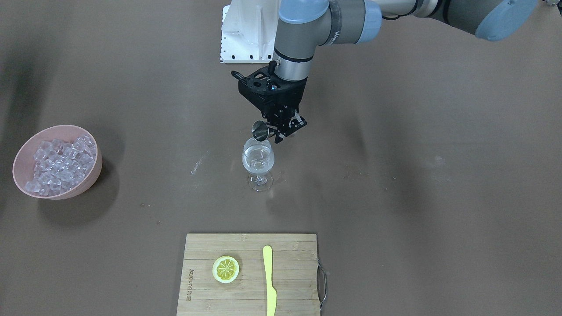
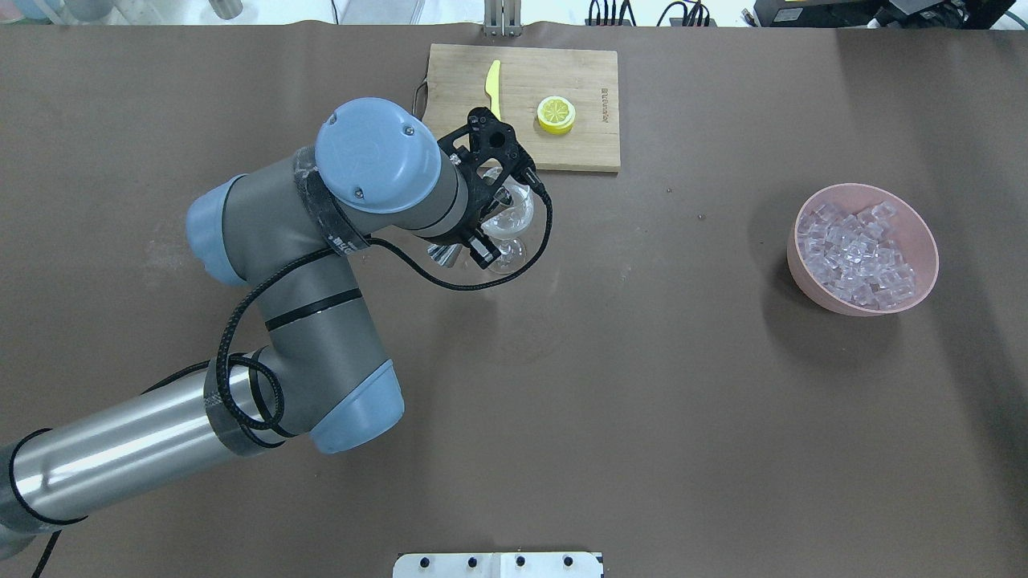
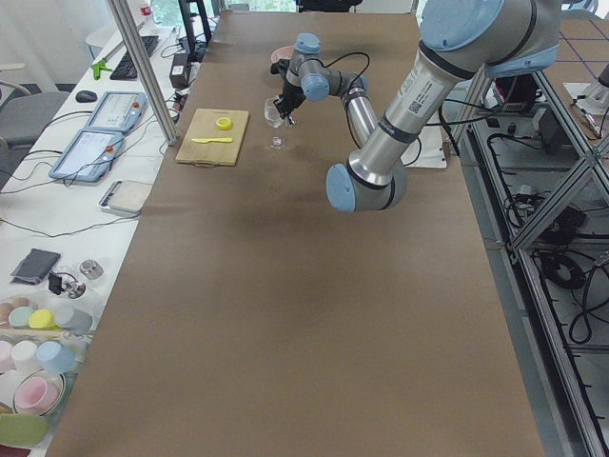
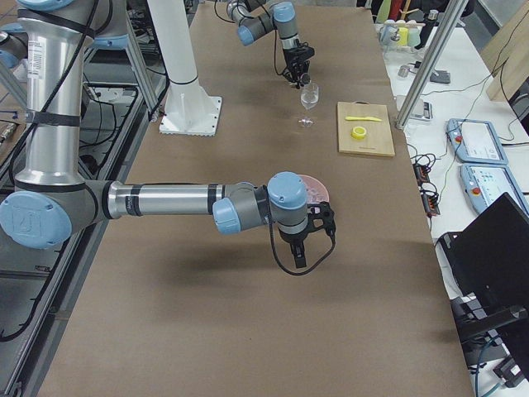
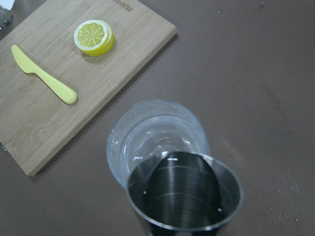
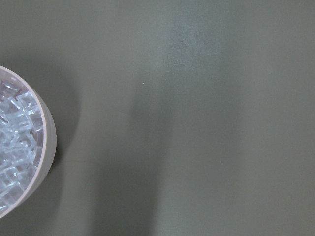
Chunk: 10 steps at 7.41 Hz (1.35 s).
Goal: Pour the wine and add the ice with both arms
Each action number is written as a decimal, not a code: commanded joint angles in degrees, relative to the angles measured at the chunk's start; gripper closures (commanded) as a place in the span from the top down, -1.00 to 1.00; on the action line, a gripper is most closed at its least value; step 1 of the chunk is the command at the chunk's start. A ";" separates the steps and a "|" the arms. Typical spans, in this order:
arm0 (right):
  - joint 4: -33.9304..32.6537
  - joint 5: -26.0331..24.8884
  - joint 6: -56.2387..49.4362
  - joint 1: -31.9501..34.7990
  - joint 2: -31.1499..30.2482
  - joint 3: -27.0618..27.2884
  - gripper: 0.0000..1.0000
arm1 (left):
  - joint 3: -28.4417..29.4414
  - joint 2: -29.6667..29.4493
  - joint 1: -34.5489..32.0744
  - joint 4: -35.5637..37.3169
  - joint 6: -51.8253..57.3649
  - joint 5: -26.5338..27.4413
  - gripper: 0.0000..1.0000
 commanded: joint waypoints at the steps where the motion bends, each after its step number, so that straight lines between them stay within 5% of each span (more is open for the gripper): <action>1: 0.00 -0.01 0.00 0.00 0.00 -0.01 1.00 | 0.08 -0.24 -0.50 0.82 0.96 -0.07 -1.00; 10: 0.00 -0.01 0.00 0.09 0.01 -0.01 1.00 | 0.42 -4.81 -1.65 11.01 7.55 0.11 -1.00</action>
